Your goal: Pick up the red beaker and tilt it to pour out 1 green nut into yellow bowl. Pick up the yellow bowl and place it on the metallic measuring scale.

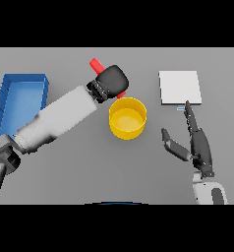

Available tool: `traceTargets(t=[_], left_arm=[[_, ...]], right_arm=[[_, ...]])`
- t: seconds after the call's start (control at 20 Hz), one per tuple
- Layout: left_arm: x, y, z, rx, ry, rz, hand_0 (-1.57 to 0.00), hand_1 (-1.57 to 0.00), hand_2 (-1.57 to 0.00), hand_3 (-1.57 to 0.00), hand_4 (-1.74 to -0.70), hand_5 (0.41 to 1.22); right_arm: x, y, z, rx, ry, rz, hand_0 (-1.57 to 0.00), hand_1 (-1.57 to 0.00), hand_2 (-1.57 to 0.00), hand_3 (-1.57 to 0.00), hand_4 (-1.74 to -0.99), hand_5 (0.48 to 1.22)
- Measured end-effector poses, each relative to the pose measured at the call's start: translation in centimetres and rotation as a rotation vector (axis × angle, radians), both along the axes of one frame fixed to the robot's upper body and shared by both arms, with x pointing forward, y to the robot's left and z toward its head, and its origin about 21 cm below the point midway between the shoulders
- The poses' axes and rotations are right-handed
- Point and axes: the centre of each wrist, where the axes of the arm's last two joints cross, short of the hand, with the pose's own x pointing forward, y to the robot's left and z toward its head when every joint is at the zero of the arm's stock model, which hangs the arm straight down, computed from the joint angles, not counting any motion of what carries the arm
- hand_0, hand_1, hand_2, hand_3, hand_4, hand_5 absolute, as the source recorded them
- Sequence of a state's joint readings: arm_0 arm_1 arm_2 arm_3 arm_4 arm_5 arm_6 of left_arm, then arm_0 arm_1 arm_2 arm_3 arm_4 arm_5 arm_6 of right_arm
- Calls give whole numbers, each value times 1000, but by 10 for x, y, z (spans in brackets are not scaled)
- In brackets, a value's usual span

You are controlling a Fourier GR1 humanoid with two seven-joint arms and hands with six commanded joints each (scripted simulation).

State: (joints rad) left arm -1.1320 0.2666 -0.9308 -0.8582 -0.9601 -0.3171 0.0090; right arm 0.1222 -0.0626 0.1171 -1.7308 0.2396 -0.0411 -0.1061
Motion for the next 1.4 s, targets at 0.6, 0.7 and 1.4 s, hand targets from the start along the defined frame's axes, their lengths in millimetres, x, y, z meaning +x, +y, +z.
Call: traceTargets(t=[0.6, 0.7, 1.4], left_arm=[[2, -26, -5, 408, -217, -219, -1571, -1571, -1571, -1571, -1734, 1221], [-1, -36, -8, 450, -239, -253, -1571, -1571, -1571, -1571, -1731, 1221], [30, -41, 106, 548, -471, -228, -1571, -1571, -1571, -1179, -1731, 1221]], right_arm=[[1, -1, -1, -3, -7, -23, 1, 1, 1, 1, -1153, 627], [1, 0, 1, -19, -9, -24, 1, 1, 1, 1, -1159, 632], [0, 3, 0, -8, -37, -4, 1, 1, 1, 1, -1160, 660]])
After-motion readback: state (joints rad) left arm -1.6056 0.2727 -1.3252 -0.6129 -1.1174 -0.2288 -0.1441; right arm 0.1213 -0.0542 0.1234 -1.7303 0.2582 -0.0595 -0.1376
